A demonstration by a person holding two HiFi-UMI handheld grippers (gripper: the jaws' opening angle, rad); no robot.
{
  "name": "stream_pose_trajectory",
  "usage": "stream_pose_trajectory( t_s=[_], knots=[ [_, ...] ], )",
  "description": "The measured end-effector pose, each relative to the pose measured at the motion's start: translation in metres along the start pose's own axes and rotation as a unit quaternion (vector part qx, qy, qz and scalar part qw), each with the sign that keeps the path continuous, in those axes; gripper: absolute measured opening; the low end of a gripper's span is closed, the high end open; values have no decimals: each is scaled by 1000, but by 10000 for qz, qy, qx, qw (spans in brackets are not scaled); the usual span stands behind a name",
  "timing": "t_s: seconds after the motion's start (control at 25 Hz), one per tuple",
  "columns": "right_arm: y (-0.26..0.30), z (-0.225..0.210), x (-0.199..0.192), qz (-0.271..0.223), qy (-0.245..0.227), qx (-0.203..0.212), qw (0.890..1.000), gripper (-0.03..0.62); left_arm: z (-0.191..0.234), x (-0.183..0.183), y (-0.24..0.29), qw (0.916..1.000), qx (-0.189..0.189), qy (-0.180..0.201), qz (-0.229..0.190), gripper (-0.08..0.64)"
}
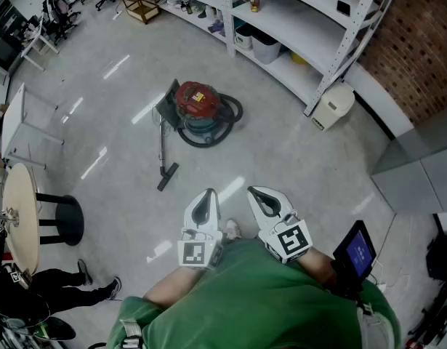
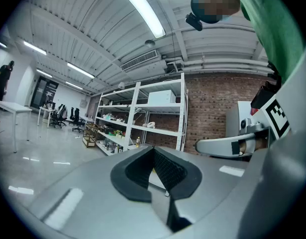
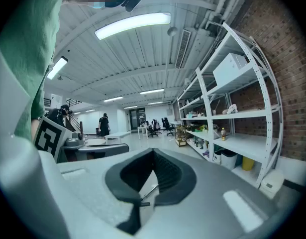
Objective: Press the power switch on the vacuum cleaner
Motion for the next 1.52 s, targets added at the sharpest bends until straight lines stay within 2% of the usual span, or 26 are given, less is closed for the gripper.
stream_pose_trajectory(
  t_s=[0.12,0.8,1.04,1.32,1.52],
  knots=[
    [2,-2,1,-36,-105,5,9999,0,1,3,2,10000,-29,-4,-33,8],
    [7,-3,3,-111,-55,-31,9999,0,6,6,8,9999,-81,-22,-75,8],
    [18,4,-1,-117,-153,-226,9996,0,23,2,9,9997,-207,-98,0,8],
    [33,12,-1,-102,-166,-576,9981,0,46,2,18,9985,-529,-113,-34,8],
    [40,6,0,-104,-172,-802,9966,0,53,-1,31,9976,-685,-143,-6,8]
  ],
)
Point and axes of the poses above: the fingertips, and each gripper's own axes: y forward along the fingers, z to its left, x out of its top, the point moved 6 cm from there along -y, backward along the fingers
